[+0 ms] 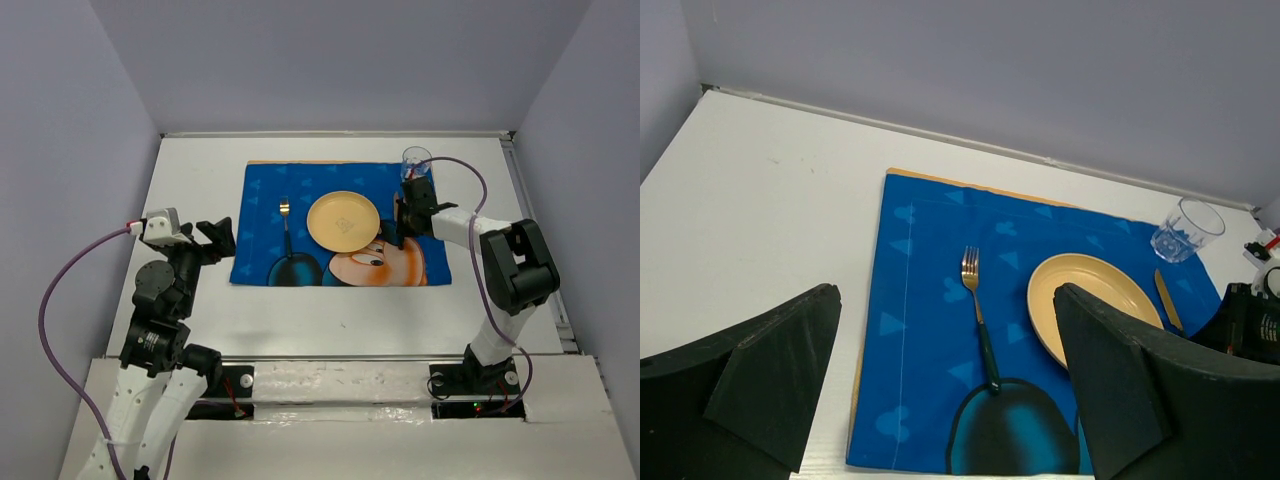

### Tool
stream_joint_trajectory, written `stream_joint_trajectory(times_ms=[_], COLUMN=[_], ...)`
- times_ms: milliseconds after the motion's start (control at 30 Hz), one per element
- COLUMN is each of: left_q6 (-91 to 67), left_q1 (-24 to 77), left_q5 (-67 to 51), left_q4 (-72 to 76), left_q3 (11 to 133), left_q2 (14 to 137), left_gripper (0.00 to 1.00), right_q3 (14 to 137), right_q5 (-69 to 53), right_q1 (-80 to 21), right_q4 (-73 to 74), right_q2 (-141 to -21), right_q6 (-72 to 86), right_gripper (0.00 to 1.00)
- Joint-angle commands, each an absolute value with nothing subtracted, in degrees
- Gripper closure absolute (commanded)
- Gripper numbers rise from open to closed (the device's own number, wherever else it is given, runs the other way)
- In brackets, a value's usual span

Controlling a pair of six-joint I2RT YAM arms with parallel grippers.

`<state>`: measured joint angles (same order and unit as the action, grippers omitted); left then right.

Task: Set the dinner table for one person

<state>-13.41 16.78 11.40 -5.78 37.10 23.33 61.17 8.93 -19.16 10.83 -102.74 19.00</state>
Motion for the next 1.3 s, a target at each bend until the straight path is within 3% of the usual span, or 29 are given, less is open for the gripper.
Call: stream_joint_trajectory(times_ms=[0,167,267,333,367,400,500,633,800,967,1133,1267], left_q6=[-13.36,-13.36,-13.45,-13.45,-13.36,-13.36,-13.36,-13.27,-13.97,-15.29,-15.99,-15.65], left_q1=[16.52,16.52,16.52,16.61,16.61,16.61,16.44,16.44,16.35,16.35,16.35,16.35], left_q5=[10.55,10.55,10.37,10.37,10.46,10.46,10.55,10.55,8.45,4.93,1.51,0.26], left_q4=[-2.55,-2.46,-2.46,-2.46,-2.46,-2.46,-2.46,-2.55,-1.67,-0.71,5.36,6.94], left_q3=[37.53,37.53,37.53,37.53,37.53,37.53,37.53,37.62,37.44,37.70,38.14,42.44], left_q2=[24.08,24.35,24.78,24.79,24.87,24.87,24.79,25.05,25.66,23.56,17.67,19.68], left_gripper=[0.01,0.01,0.01,0.01,0.01,0.01,0.01,0.01,0.01,0.01,0.01,0.01], right_q3=[62.05,61.61,61.61,61.70,61.79,61.79,61.44,60.03,54.95,48.87,52.46,50.81], right_q5=[8.61,9.49,9.75,9.67,9.58,9.41,8.00,4.31,-3.94,-10.64,-1.70,3.85], right_q1=[-19.25,-19.25,-19.25,-19.25,-19.25,-19.25,-19.25,-19.25,-19.25,-19.25,-19.25,-19.25], right_q4=[13.09,13.36,13.36,13.53,13.62,13.62,13.80,12.92,5.48,-2.02,12.46,13.54], right_q2=[-99.67,-100.28,-99.32,-98.18,-97.65,-97.12,-94.92,-87.19,-67.45,-47.14,-37.54,-28.58], right_q6=[21.27,22.50,22.59,22.59,22.67,22.59,22.50,22.94,24.52,23.91,20.74,20.13], right_gripper=[0.99,0.87,0.72,0.57,0.56,0.46,0.35,0.28,0.00,0.00,0.00,0.00])
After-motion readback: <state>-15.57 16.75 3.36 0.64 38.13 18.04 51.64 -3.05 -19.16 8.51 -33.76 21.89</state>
